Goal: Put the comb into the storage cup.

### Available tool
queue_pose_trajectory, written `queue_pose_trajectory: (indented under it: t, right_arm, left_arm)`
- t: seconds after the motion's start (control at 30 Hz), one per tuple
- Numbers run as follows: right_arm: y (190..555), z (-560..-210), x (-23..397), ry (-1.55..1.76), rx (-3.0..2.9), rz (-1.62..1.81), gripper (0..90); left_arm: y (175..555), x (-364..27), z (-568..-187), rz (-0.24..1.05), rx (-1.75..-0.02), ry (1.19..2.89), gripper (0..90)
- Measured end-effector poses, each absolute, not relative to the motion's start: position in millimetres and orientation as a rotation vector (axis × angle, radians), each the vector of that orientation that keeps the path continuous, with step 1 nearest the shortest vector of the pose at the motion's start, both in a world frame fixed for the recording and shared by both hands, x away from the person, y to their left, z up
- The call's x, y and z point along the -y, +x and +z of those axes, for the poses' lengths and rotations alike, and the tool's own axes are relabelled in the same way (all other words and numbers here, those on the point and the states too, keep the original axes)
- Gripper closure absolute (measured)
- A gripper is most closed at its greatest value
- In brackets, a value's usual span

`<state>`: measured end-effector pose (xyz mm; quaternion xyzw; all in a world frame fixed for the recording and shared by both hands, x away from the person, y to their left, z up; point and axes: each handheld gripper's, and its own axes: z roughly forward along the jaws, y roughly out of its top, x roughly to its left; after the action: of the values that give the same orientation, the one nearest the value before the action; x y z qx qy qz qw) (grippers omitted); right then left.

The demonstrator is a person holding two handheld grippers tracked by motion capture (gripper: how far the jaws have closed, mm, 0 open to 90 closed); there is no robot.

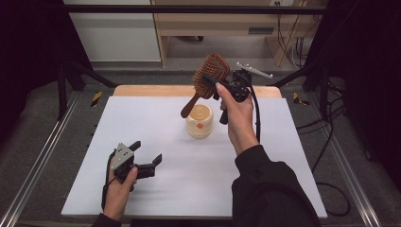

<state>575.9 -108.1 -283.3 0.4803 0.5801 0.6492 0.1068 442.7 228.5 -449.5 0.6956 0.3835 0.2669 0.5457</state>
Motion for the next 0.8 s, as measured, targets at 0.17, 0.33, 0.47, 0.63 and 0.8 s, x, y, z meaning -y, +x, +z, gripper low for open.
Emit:
queue_pose_trajectory:
  t: [0.17, 0.33, 0.47, 0.63, 0.8]
  right_arm:
    - [575.9, -283.3, 107.5, 1.411, -1.711, 1.912, 51.4]
    - [576.1, -283.0, 108.0, 1.411, -1.713, 1.907, 51.4]
    - [576.1, -282.0, 109.9, 1.408, -1.707, 1.906, 51.4]
    - [575.6, -278.2, 113.2, 1.401, -1.698, 1.909, 51.4]
    - [575.3, -272.8, 118.6, 1.396, -1.68, 1.909, 51.4]
  left_arm:
    - [442.6, -228.5, -449.5, 0.632, -0.908, 1.65, 2.6]
    - [442.6, -228.7, -449.4, 0.631, -0.908, 1.649, 2.6]
    - [442.7, -229.1, -449.4, 0.631, -0.91, 1.648, 2.6]
    - [442.8, -229.2, -449.4, 0.631, -0.909, 1.648, 2.6]
    - [442.8, -229.5, -449.3, 0.631, -0.91, 1.644, 2.6]
